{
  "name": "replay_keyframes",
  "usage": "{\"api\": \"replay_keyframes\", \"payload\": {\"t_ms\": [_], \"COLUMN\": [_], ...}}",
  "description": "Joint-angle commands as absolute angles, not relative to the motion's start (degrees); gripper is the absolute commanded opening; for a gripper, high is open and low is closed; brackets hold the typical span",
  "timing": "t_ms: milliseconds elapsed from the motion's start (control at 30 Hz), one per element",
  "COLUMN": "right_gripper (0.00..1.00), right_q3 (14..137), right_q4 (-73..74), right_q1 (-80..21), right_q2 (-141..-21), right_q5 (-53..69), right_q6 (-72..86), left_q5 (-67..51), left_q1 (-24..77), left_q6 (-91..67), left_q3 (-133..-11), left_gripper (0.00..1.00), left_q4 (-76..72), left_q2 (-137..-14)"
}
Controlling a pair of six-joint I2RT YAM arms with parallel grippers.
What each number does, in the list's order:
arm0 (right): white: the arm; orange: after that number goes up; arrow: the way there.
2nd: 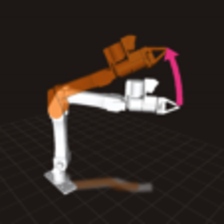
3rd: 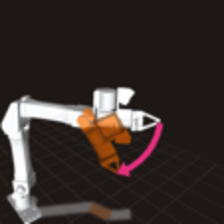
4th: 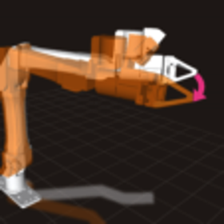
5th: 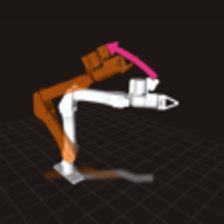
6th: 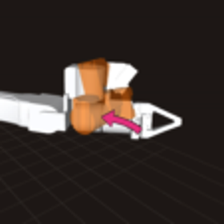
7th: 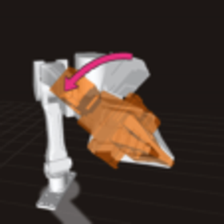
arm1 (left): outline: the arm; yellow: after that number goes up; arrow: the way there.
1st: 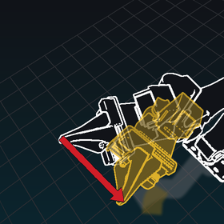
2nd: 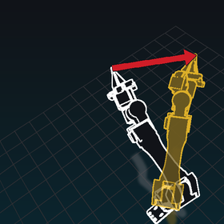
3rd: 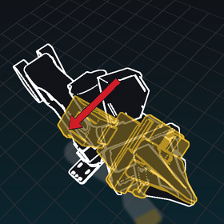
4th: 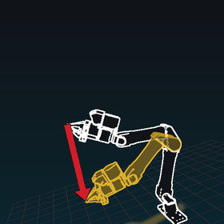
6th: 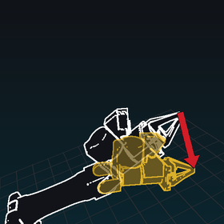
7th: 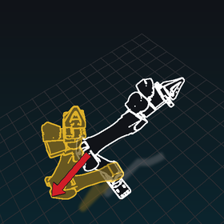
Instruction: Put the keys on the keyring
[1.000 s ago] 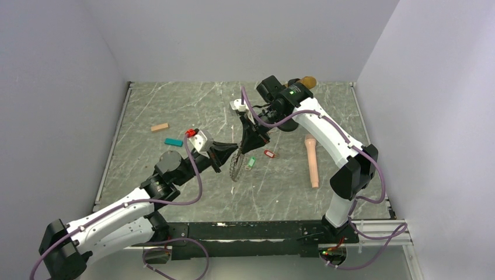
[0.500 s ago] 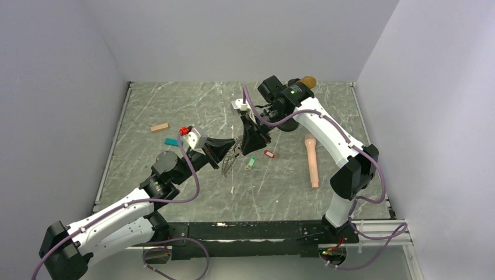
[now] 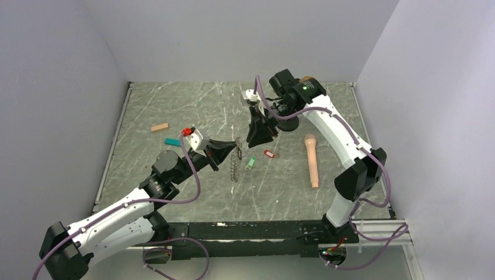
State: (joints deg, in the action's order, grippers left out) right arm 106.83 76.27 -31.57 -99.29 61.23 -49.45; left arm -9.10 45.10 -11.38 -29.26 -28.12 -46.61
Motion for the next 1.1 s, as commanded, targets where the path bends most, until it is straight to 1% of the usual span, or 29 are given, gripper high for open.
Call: {"api": "replay_keyframes", "payload": {"t_ms": [0,200,700,933,1067], "right_gripper": [0.33,0.33,0.31,0.29,0.24], "right_q3": [107.92,107.93,104.18,103.54,104.17], "right_q4": [74.06,73.99,69.88,69.26,69.82], "right_q1": [-31.8,-31.89,-32.08,-32.99,-33.28], "right_q2": [-96.44,-97.8,-98.58,-98.91,-99.47], "right_q5": [65.25,67.24,66.49,66.72,66.88], "right_q6": [-47.8,-47.47,-43.9,-43.42,-43.68], "left_q5": [-12.49,-14.63,-18.12,-19.35,-19.83], "left_q1": [44.41,44.18,42.53,41.54,41.11], "left_q6": [-10.14,-10.37,-11.58,-12.2,-12.67], "left_q3": [-31.74,-32.16,-31.05,-30.54,-30.33], "left_gripper": [0.0,0.0,0.0,0.0,0.0], "left_q4": [-30.89,-32.35,-36.8,-37.74,-38.36], "left_q2": [-46.49,-47.65,-47.72,-47.6,-47.63]}}
